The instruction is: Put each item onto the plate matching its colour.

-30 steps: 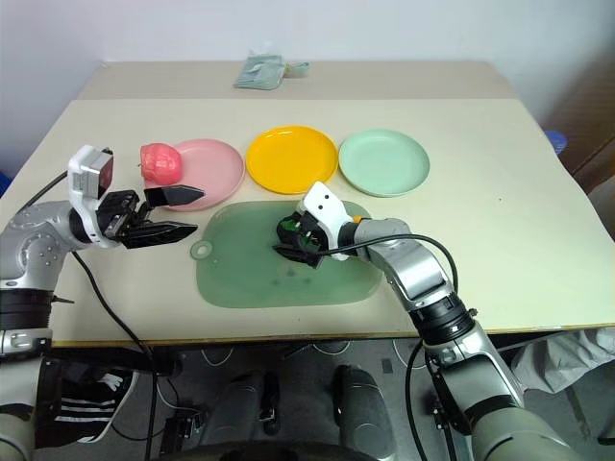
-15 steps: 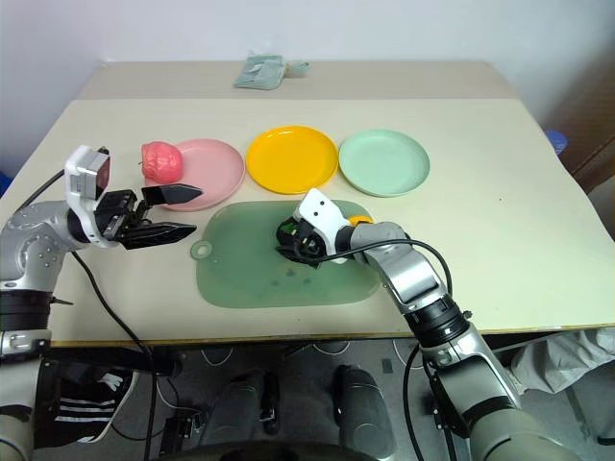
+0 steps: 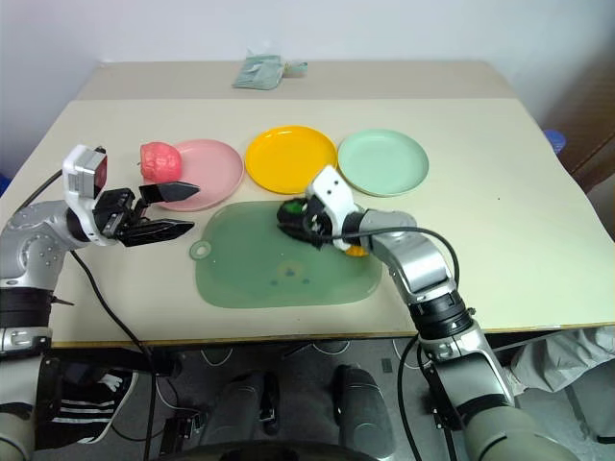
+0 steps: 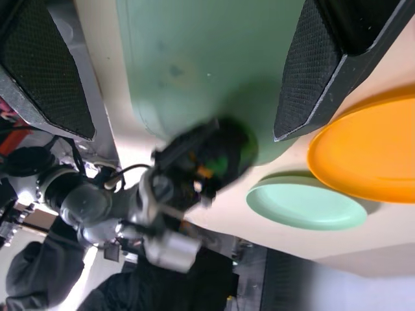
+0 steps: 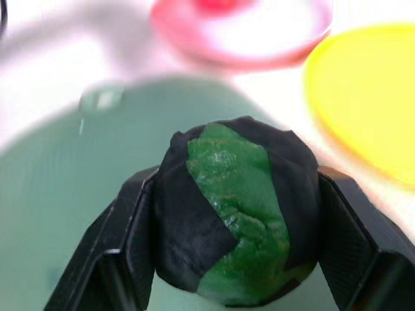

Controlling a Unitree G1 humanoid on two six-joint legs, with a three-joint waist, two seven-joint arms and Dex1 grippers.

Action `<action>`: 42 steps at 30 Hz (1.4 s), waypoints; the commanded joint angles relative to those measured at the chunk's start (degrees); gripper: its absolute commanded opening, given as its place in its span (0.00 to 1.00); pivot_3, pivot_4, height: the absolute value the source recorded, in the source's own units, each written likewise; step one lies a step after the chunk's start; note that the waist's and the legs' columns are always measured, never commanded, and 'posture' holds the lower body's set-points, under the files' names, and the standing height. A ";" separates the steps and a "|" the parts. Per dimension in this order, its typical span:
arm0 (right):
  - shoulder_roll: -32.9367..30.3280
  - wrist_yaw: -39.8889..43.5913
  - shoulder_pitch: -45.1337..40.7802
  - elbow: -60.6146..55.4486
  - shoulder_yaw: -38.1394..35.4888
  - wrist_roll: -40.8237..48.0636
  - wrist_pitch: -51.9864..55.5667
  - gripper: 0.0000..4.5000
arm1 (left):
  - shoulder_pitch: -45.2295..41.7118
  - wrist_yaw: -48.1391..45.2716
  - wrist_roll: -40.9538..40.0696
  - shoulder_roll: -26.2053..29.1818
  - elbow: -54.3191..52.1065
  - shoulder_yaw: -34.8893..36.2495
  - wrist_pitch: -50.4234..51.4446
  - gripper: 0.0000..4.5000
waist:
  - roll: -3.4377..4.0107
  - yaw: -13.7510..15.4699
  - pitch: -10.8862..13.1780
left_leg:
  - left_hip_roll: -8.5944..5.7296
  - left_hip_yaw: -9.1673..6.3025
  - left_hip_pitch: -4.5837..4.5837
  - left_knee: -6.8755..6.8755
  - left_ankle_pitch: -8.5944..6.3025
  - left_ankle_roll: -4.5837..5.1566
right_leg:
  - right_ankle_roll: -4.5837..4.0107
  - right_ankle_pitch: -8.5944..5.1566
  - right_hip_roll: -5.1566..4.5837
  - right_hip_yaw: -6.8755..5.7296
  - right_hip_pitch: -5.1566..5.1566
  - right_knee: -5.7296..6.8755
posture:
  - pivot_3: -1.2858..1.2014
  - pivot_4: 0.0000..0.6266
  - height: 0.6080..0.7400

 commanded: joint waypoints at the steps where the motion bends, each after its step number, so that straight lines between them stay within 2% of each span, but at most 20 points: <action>1: -1.09 -8.12 -6.74 8.69 -6.37 -4.16 -7.96 0.70 | -2.31 4.61 0.09 -2.59 0.20 1.96 -2.65 1.00 | 0.00 0.17 0.00 | -0.01 0.01 0.00 0.00 0.01 -0.02 | 0.00 0.00 -0.01 0.00 0.00 -0.01 | 0.52 0.24 1.00; 6: -3.29 -16.42 -12.22 25.34 -7.81 -11.20 -20.98 0.70 | -1.34 13.36 4.73 -8.03 -1.33 0.39 -8.75 1.00 | -0.03 0.05 -0.02 | -0.08 0.00 -0.01 -0.03 0.00 0.01 | 0.01 0.00 -0.09 0.00 0.05 -0.05 | 0.52 0.24 1.00; 12: -3.03 -19.47 -17.94 45.61 -10.22 -12.11 -30.12 0.70 | -1.06 14.56 5.71 -9.60 -0.92 0.26 -12.12 1.00 | 0.04 -0.96 0.02 | -0.02 0.08 0.02 -0.09 0.01 -0.02 | 0.02 0.01 0.00 0.03 -0.03 0.01 | 0.52 0.24 1.00; 16: -2.42 -18.47 -19.57 51.34 -10.67 -12.15 -33.65 0.99 | -0.97 13.74 6.34 -8.72 -0.60 -0.27 -12.81 1.00 | 0.04 -1.51 0.02 | 0.00 0.06 0.02 -0.12 0.02 -0.03 | 0.02 0.01 0.01 0.04 -0.02 0.00 | 0.52 0.24 1.00; 17: -2.26 -18.25 -19.79 51.44 -11.04 -11.73 -34.23 0.99 | -0.71 13.05 6.36 -8.50 -0.74 -0.42 -13.19 1.00 | 0.04 -1.59 0.03 | -0.01 0.07 0.02 -0.13 0.02 -0.03 | 0.02 0.01 0.00 0.04 -0.02 0.00 | 0.52 0.24 1.00; 19: -2.18 -16.97 -19.86 49.29 -12.26 -10.01 -33.71 0.99 | -0.55 13.36 4.68 -8.37 -1.64 0.36 -10.87 1.00 | 0.08 -1.64 0.05 | -0.01 0.07 0.01 -0.13 0.02 -0.03 | 0.02 0.02 -0.01 0.05 -0.03 0.00 | 0.52 0.24 1.00; 22: -2.89 -10.18 -17.48 39.37 -15.46 -3.30 -30.33 0.99 | 0.32 10.44 2.35 -7.00 -2.82 0.73 -7.97 1.00 | 0.16 -1.64 0.09 | 0.00 0.07 0.01 -0.13 0.02 -0.03 | 0.02 0.02 -0.01 0.06 -0.03 0.00 | 0.52 0.24 1.00; 26: -6.94 3.94 -7.18 14.20 -12.04 6.65 -13.62 0.99 | 2.05 6.86 -3.00 -6.38 -6.56 1.55 -2.89 1.00 | 0.12 -1.17 0.07 | 0.04 -0.01 0.00 -0.18 0.02 -0.03 | 0.03 0.01 0.00 0.05 -0.01 0.00 | 0.52 0.24 1.00; 30: -13.61 9.86 2.25 -3.85 -8.87 11.29 -2.78 0.99 | 1.95 5.91 -5.34 -6.37 -8.22 1.53 0.13 1.00 | 0.13 -0.11 0.08 | 0.02 0.00 0.04 -0.13 0.01 -0.02 | 0.02 0.00 -0.01 0.05 0.03 -0.02 | 0.52 0.24 1.00; 34: -18.28 10.28 7.70 -8.78 -6.41 7.83 -1.17 0.99 | 1.76 4.69 -4.74 -5.65 -8.14 0.36 1.14 1.00 | 0.13 0.06 0.08 | 0.01 0.01 0.05 0.00 0.02 -0.04 | -0.18 -0.09 -0.03 0.05 0.04 -0.03 | 0.52 0.24 1.00; 42: -21.10 9.71 13.76 -8.00 -4.14 2.75 -2.95 0.99 | 1.69 3.66 -4.07 -4.91 -7.68 -0.24 1.37 1.00 | 0.11 0.08 0.07 | 0.00 0.03 0.03 -0.05 0.02 -0.03 | -0.01 -0.01 0.00 0.05 0.00 -0.05 | 0.52 0.24 1.00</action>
